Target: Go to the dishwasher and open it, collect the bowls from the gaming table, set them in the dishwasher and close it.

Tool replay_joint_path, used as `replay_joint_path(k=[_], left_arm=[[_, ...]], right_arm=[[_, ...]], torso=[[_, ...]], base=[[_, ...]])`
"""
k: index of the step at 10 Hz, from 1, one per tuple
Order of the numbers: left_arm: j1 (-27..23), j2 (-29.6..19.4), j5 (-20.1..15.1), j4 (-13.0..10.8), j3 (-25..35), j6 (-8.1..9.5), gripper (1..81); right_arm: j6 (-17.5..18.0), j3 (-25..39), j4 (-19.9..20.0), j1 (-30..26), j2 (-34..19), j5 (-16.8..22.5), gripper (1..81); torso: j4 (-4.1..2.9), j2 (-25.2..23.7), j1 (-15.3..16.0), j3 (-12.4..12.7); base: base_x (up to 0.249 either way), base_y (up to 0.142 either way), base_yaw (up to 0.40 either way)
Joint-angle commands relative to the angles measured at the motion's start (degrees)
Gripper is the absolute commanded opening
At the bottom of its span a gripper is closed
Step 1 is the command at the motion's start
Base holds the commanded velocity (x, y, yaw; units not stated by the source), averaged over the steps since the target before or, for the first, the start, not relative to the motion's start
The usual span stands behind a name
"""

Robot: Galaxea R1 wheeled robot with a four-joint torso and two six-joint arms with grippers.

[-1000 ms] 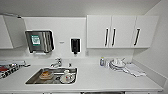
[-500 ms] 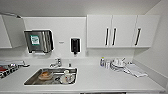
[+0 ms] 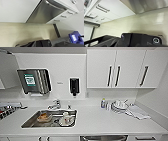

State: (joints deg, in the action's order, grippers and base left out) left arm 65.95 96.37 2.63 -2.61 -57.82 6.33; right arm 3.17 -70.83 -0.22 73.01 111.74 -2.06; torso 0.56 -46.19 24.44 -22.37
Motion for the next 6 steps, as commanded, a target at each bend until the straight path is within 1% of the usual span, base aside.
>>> replay_joint_path(k=[1, 2, 3, 5, 6], left_arm=[[-5.08, -3.44, -1.67, -0.29, 1.11, 0.26, 81.1], [-5.17, -3.89, -1.58, -0.81, 2.60, 0.26, 81.1], [-5.09, -4.68, -1.58, -1.52, 5.43, -0.17, 81.1], [-5.17, -4.51, -1.58, -8.51, 6.49, -0.26, 81.1], [-5.17, -4.68, -1.67, -12.91, 6.49, -0.18, 81.1]], right_arm=[[0.17, 4.04, 0.21, -5.45, -4.30, 2.06, 81.1], [0.26, 4.30, 0.65, -5.90, -4.48, 2.15, 81.1], [1.58, 4.13, 1.89, -5.98, -4.83, 2.15, 81.1], [2.81, 3.43, 2.77, -6.08, -4.74, 2.24, 81.1], [2.89, 3.16, 2.77, -5.98, -4.74, 2.24, 81.1]], torso=[[0.00, -5.53, 3.56, 0.02], [0.00, -7.13, 4.57, -0.52], [0.00, -9.05, 5.80, -0.72], [0.00, -13.16, 8.37, -0.76], [0.00, -15.17, 9.64, -0.76]], base=[[0.000, 0.000, 0.000], [0.000, 0.000, 0.000], [0.000, 0.000, 0.000], [0.000, 0.000, 0.000], [0.000, 0.000, 0.000]])
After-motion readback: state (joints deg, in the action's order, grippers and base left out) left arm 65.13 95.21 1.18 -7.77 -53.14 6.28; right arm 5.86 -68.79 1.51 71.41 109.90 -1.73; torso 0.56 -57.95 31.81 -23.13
